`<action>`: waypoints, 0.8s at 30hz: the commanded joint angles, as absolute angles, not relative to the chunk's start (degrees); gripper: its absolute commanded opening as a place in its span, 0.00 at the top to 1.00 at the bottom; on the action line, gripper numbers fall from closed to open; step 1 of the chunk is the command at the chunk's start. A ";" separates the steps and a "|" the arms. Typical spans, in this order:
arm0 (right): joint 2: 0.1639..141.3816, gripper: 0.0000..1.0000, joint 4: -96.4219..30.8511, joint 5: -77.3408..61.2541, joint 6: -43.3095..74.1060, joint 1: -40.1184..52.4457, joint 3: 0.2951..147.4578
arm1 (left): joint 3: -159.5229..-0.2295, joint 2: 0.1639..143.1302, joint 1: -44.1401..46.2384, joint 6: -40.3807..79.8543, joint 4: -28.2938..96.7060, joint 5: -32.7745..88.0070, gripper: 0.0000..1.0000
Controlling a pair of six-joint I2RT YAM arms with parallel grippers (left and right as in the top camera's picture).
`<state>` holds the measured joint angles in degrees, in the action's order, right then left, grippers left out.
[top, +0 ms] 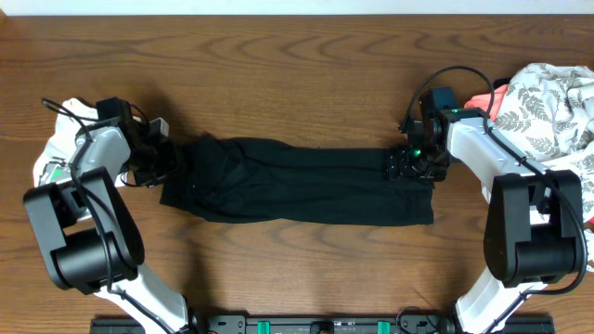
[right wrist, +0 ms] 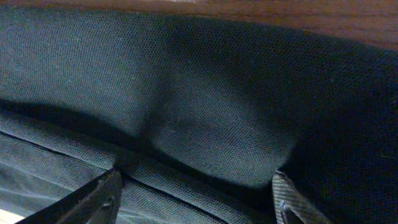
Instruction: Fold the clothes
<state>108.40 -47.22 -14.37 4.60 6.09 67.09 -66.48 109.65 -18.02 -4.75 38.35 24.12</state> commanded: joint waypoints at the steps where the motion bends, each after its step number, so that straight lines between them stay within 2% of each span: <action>1: 111.44 0.25 -46.48 -13.32 5.08 6.61 66.63 | -66.22 113.49 -18.04 -5.54 38.52 26.57 0.50; 2: 111.44 0.25 -46.50 -13.34 5.08 6.61 66.63 | -66.22 113.95 -18.04 -5.52 38.68 26.57 0.55; 5: 111.44 0.25 -46.54 -13.32 5.08 6.61 66.63 | -66.22 114.13 -18.04 -5.52 38.68 26.59 0.81; 8: 111.44 0.25 -46.52 -13.34 5.08 6.61 66.63 | -66.24 114.13 -18.04 -5.50 38.70 26.61 0.91; 12: 111.44 0.25 -46.68 -13.32 5.08 6.61 66.63 | -66.24 113.65 -18.11 -5.26 38.70 27.79 0.93; 19: 111.44 0.25 -46.72 -13.32 5.08 6.61 66.63 | -66.30 109.03 -20.25 -5.26 39.20 38.35 0.93; 24: 111.44 0.25 -46.70 -13.32 5.08 6.61 66.63 | -66.28 102.98 -21.10 -5.26 41.12 36.42 0.94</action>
<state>108.42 -47.18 -14.37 4.97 6.09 67.11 -66.35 107.87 -20.60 -4.91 40.45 35.20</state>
